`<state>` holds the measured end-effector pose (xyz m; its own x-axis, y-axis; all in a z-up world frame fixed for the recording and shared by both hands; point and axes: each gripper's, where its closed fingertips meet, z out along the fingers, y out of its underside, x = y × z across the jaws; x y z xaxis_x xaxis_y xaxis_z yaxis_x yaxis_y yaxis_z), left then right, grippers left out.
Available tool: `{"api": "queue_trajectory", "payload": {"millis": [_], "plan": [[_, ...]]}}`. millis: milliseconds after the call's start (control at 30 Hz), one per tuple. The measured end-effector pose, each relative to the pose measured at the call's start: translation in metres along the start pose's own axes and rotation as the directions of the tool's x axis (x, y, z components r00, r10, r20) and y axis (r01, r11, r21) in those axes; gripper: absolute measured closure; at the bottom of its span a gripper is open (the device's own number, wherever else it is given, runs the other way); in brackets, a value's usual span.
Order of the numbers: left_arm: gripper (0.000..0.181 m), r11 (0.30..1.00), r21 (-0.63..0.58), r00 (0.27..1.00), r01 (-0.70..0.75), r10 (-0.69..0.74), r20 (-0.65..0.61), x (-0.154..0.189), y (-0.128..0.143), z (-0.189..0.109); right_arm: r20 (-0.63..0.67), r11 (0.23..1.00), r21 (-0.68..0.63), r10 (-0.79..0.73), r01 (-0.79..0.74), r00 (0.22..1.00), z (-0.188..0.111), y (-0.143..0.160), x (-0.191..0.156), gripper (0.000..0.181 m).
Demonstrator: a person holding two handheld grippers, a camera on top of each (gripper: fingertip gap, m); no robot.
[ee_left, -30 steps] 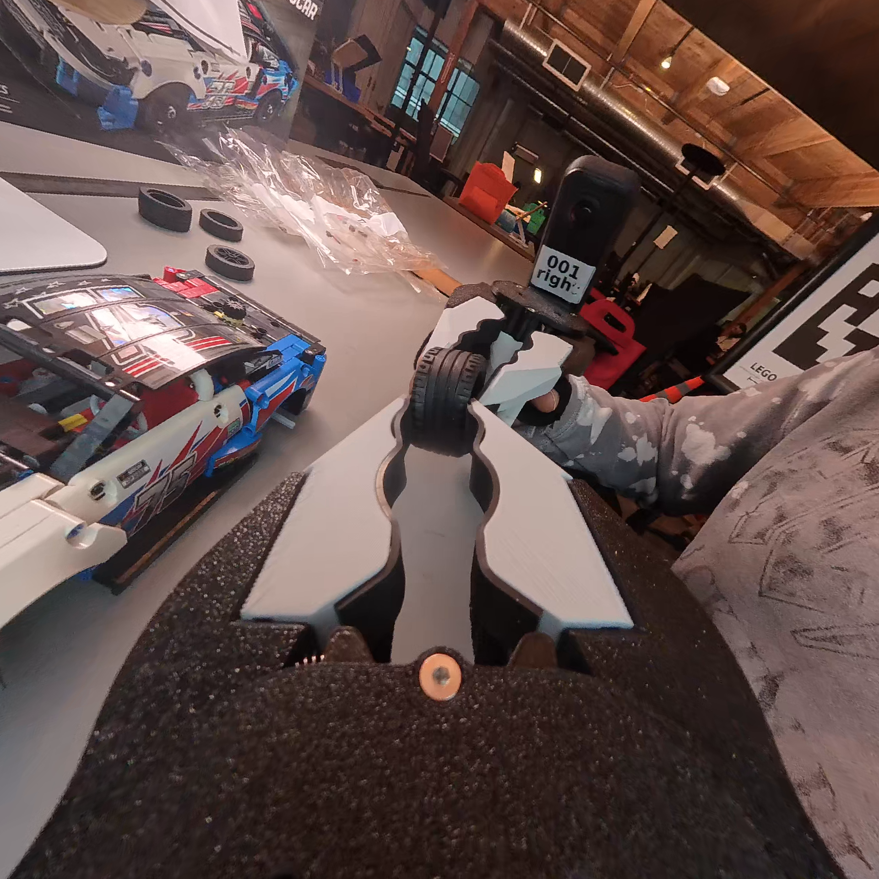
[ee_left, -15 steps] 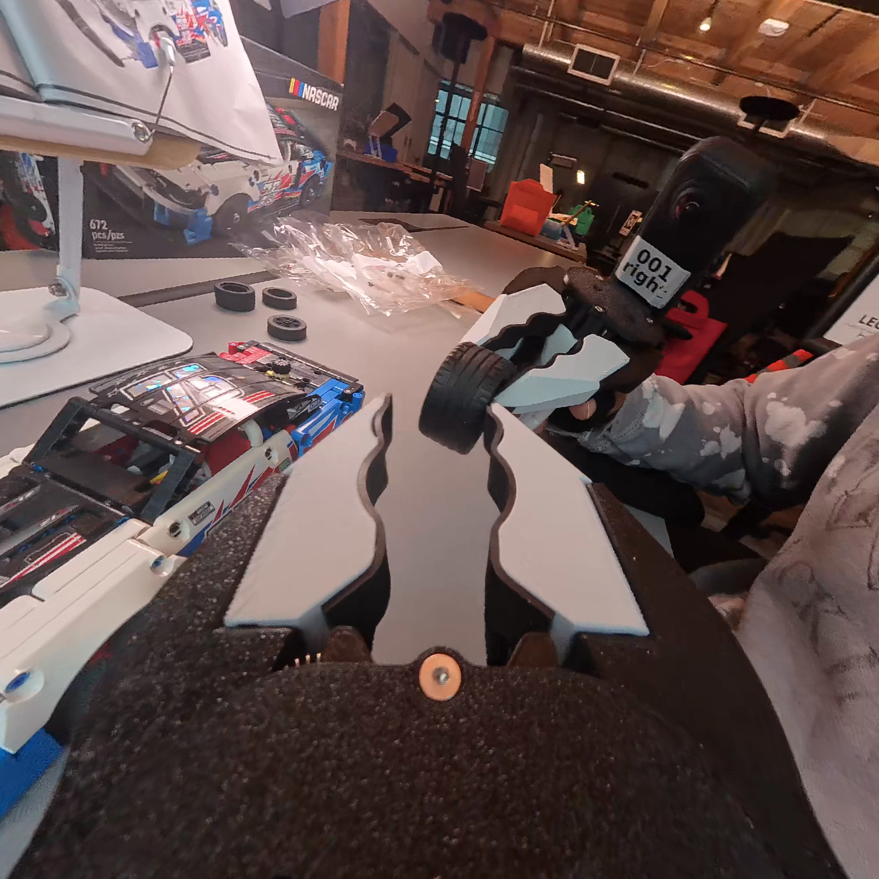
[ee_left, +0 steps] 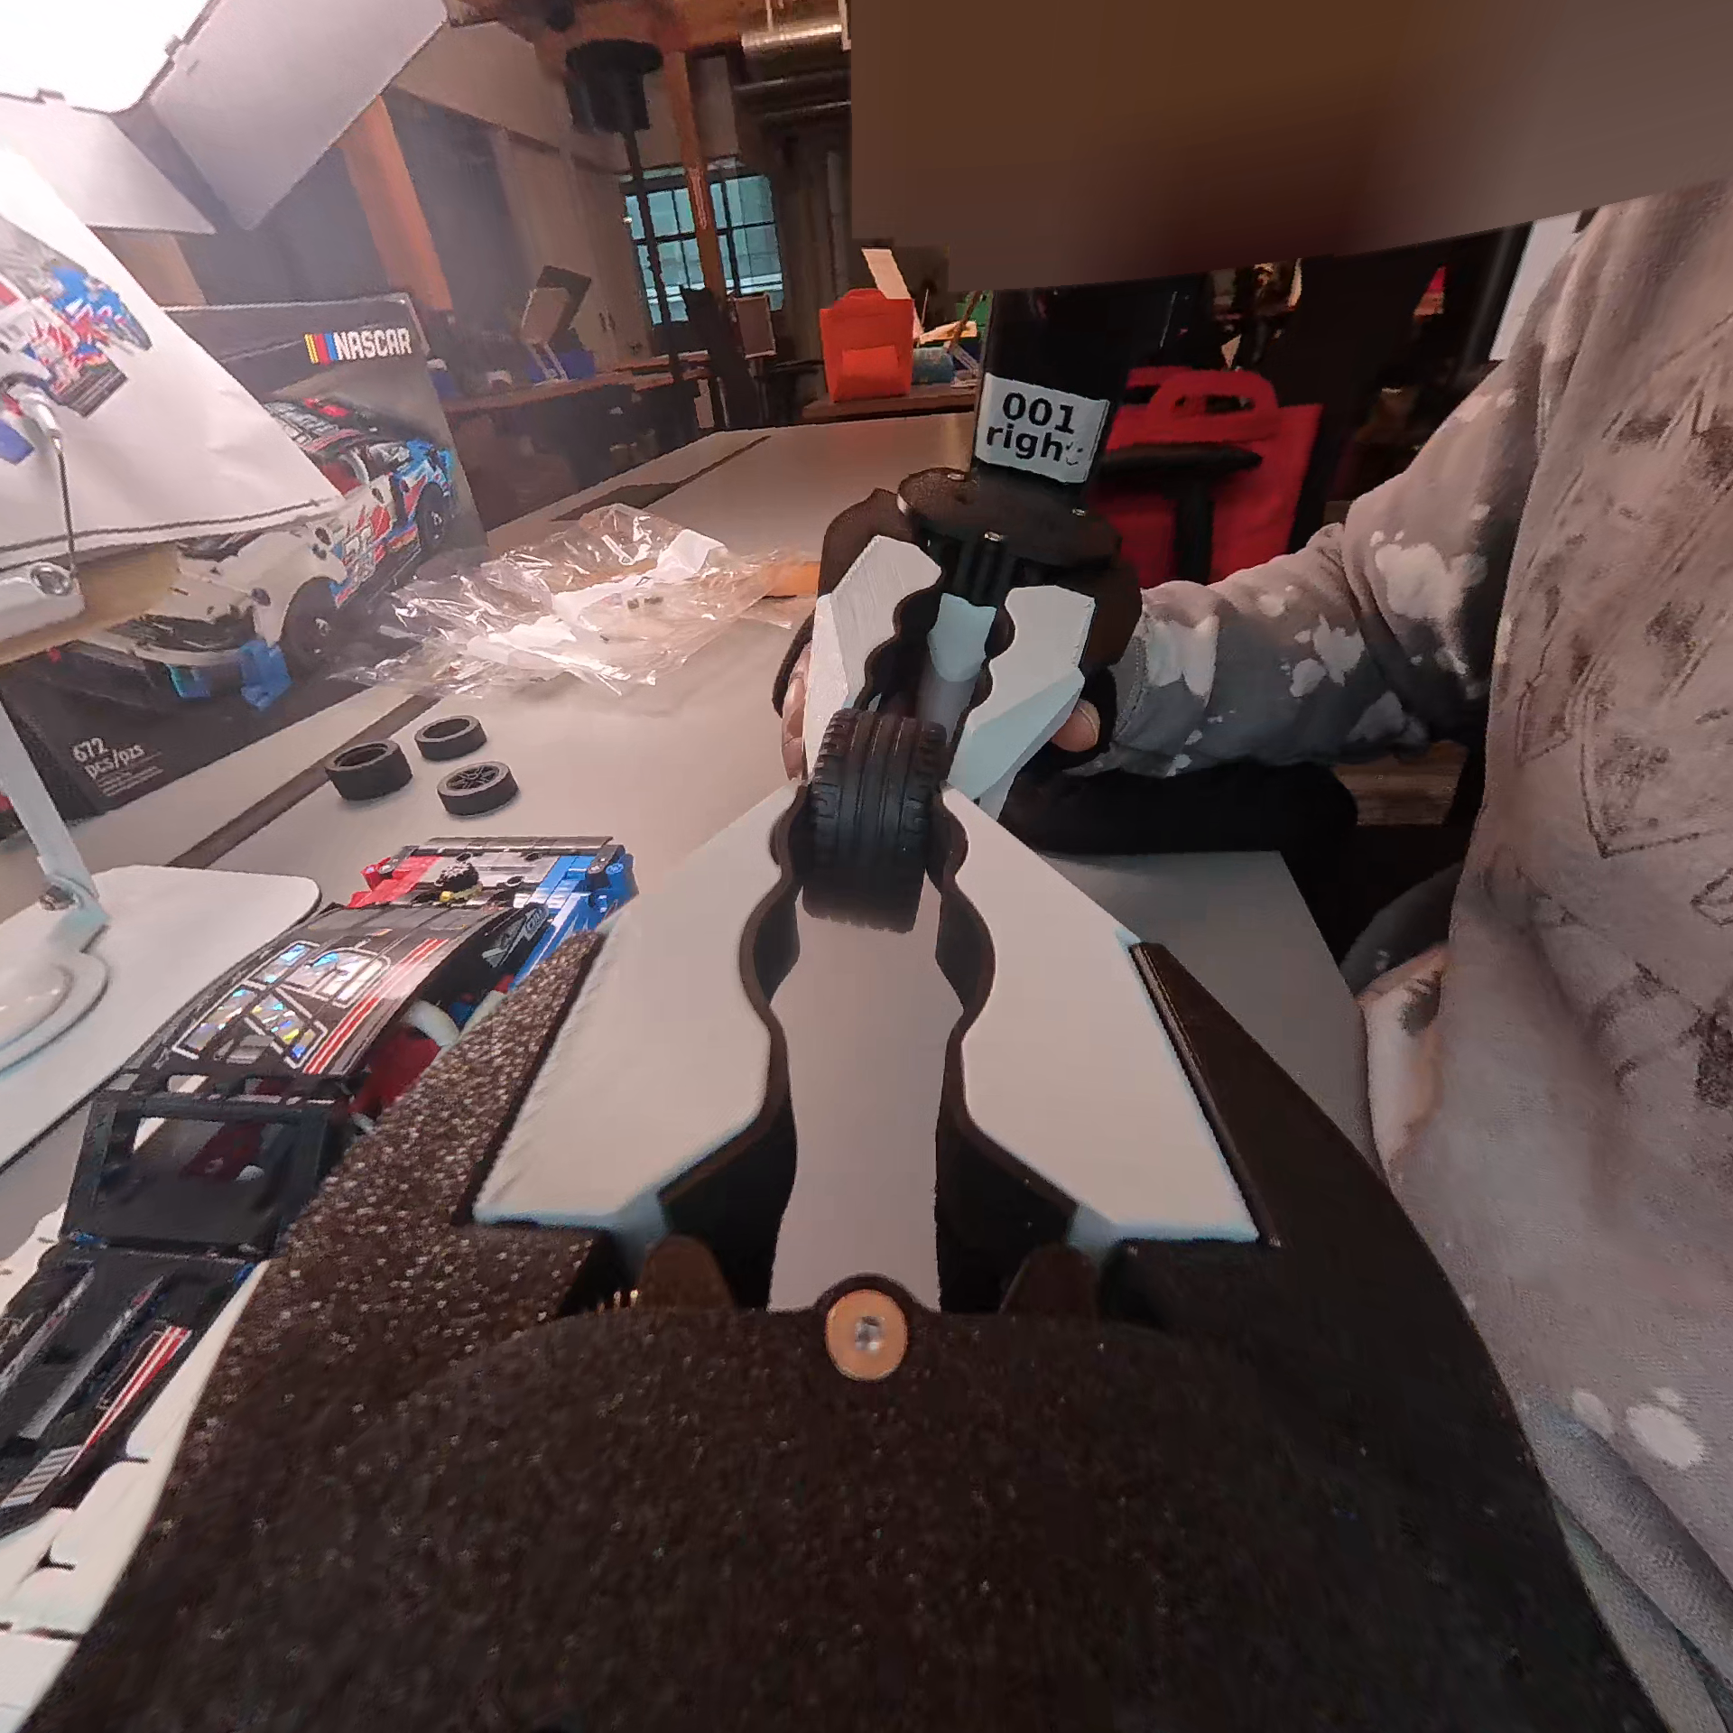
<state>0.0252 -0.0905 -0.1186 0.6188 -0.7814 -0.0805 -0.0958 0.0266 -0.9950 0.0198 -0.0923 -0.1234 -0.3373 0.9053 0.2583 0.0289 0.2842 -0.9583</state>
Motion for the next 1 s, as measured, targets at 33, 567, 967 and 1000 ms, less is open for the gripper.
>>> {"api": "queue_trajectory", "payload": {"millis": [33, 567, 967, 1000], "plan": [[0.159, 1.0, 0.001, 1.0, -0.012, 0.012, -0.005, 0.002, -0.001, 0.0, 0.008, 1.0, 0.009, -0.005, 0.005, 1.0, -0.001, -0.002, -0.002, 0.159], [0.159, 0.991, -0.05, 0.992, -0.127, 0.126, -0.01, 0.008, 0.006, -0.001, 0.066, 1.0, -0.006, -0.014, 0.014, 0.998, -0.005, 0.0, -0.01, 0.159], [0.161, 0.989, -0.057, 0.953, -0.137, 0.147, 0.264, -0.022, -0.005, 0.0, -0.206, 0.982, -0.028, -0.189, 0.188, 0.96, -0.004, -0.011, 0.019, 0.171], [0.162, 0.989, -0.051, 0.946, -0.137, 0.146, 0.289, -0.024, -0.007, -0.001, -0.226, 0.974, -0.041, -0.226, 0.223, 0.947, -0.004, -0.012, 0.019, 0.18]]}}
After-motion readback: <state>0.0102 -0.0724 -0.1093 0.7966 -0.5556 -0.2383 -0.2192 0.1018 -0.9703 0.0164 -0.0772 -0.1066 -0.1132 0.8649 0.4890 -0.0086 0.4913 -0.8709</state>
